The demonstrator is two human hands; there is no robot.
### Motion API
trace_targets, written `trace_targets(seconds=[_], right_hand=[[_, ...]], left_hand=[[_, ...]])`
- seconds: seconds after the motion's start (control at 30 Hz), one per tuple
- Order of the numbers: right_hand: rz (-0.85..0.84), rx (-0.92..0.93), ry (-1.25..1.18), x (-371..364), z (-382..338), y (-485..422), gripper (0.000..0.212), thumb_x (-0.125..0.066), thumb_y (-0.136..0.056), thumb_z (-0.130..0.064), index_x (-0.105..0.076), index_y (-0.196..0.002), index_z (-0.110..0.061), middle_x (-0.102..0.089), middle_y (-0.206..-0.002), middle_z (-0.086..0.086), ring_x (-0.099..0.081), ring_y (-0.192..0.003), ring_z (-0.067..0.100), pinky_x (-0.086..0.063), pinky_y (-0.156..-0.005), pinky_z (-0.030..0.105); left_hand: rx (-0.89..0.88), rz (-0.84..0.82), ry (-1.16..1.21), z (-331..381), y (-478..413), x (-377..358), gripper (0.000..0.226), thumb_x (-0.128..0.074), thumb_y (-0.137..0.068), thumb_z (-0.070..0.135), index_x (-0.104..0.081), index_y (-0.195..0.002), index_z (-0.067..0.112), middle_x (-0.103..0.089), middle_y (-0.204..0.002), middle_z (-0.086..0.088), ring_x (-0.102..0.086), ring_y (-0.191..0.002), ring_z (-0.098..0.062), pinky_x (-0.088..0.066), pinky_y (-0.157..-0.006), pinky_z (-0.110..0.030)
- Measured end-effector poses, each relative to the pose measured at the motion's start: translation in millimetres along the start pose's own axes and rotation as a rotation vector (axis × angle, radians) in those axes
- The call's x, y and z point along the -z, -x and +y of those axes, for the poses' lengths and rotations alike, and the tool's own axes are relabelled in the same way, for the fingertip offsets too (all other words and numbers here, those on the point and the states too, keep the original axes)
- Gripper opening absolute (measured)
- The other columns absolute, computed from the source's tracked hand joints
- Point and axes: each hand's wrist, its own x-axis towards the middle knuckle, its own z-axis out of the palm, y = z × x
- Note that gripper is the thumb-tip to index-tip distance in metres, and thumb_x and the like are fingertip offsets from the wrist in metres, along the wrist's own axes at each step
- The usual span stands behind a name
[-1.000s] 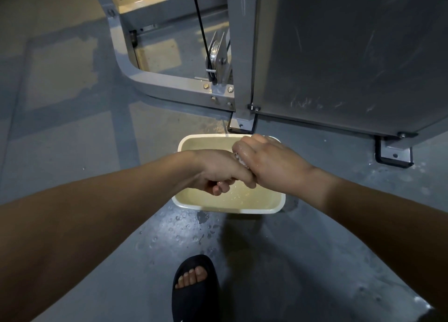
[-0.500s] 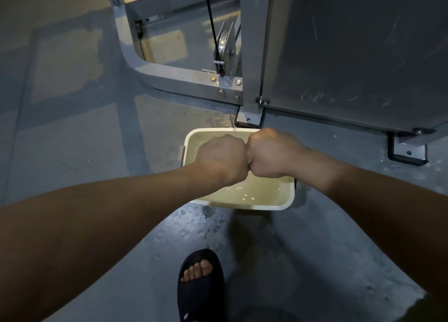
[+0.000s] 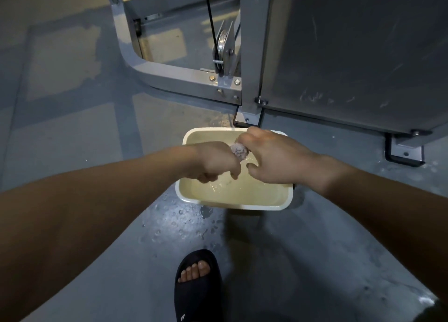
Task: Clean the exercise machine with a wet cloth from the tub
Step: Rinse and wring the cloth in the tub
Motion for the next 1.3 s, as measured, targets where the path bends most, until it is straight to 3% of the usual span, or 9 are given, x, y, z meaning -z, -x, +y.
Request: trace_targets(seconds=[0.13,0.27,0.37,0.47,0.6,0.77,0.93,1.17,1.3], right_hand=[[0.124,0.127,-0.013,-2,-6,13,0.062,-0.066,-0.089,-0.021,-0.044,-0.147,-0.023,-0.054,-0.143,-0.001,-0.05,-0.131,0.022,-0.048,-0.097,0.038],[0.139,0.213,-0.005,5,-16,15,0.04,-0.063,-0.094,-0.023,-0.051,-0.131,-0.013,-0.063,-0.115,0.007,-0.058,-0.108,0.029,-0.031,-0.072,0.029],[0.135,0.128,0.159,10,-19,15,0.021,-0.057,-0.092,-0.02,-0.037,-0.095,-0.016,-0.053,-0.091,0.002,-0.058,-0.094,0.031,-0.031,-0.066,0.033],[0.093,0.031,0.368,17,-18,13,0.022,-0.062,-0.088,-0.024,-0.04,-0.087,-0.022,-0.06,-0.09,-0.002,-0.06,-0.089,0.028,-0.031,-0.061,0.031],[-0.026,-0.016,0.328,23,-19,11,0.02,-0.066,-0.081,-0.023,-0.047,-0.075,-0.026,-0.039,-0.065,-0.006,-0.045,-0.071,0.026,-0.024,-0.052,0.026],[-0.059,-0.059,0.196,22,-15,6,0.018,-0.058,-0.087,-0.018,-0.05,-0.071,-0.022,-0.038,-0.066,-0.004,-0.047,-0.075,0.029,-0.031,-0.056,0.027],[-0.061,-0.149,0.11,18,-15,-1,0.013,-0.058,-0.09,-0.018,-0.055,-0.078,-0.017,-0.042,-0.073,0.0,-0.049,-0.079,0.03,-0.039,-0.065,0.029],[-0.124,-0.225,-0.03,12,-16,-10,0.024,-0.056,-0.086,-0.008,-0.048,-0.065,-0.015,-0.049,-0.07,0.004,-0.05,-0.062,0.018,-0.035,-0.05,0.026],[-0.009,-0.212,0.038,10,-15,-12,0.017,-0.057,-0.089,-0.013,-0.05,-0.076,-0.021,-0.051,-0.081,0.001,-0.051,-0.069,0.025,-0.039,-0.061,0.028]], left_hand=[[0.033,-0.427,0.229,-3,9,10,0.055,-0.068,-0.092,0.021,-0.035,-0.049,0.024,-0.024,-0.051,0.005,-0.02,-0.043,-0.01,-0.014,-0.042,-0.02],[0.031,-0.504,0.158,10,19,8,0.05,-0.074,-0.079,0.034,-0.031,-0.056,0.023,-0.023,-0.055,0.004,-0.02,-0.045,-0.009,-0.012,-0.042,-0.02],[0.05,-0.397,0.099,22,19,-2,0.047,-0.077,-0.085,0.031,-0.035,-0.064,0.024,-0.022,-0.056,0.004,-0.018,-0.045,-0.01,-0.011,-0.043,-0.021],[0.05,-0.224,0.023,30,17,-13,0.041,-0.069,-0.09,0.021,-0.034,-0.069,0.023,-0.025,-0.057,0.002,-0.018,-0.045,-0.013,-0.013,-0.046,-0.02],[-0.014,-0.002,-0.13,33,16,-25,0.016,-0.059,-0.091,0.015,-0.047,-0.081,0.015,-0.04,-0.072,-0.007,-0.034,-0.054,-0.02,-0.025,-0.05,-0.023],[-0.143,0.24,-0.569,33,12,-30,0.026,-0.046,-0.091,0.012,-0.05,-0.065,0.011,-0.054,-0.068,-0.007,-0.054,-0.066,-0.03,-0.04,-0.058,-0.032],[-0.148,0.477,-0.606,28,9,-30,0.018,-0.056,-0.084,0.014,-0.055,-0.066,0.017,-0.055,-0.069,-0.001,-0.054,-0.062,-0.02,-0.035,-0.05,-0.026],[-0.167,0.654,-0.803,24,9,-31,0.025,-0.056,-0.085,0.016,-0.044,-0.064,0.023,-0.045,-0.067,0.004,-0.039,-0.055,-0.014,-0.029,-0.051,-0.026],[-0.214,0.581,-0.693,18,3,-17,0.027,-0.054,-0.09,0.019,-0.047,-0.064,0.024,-0.046,-0.066,0.002,-0.045,-0.058,-0.019,-0.028,-0.049,-0.027]])
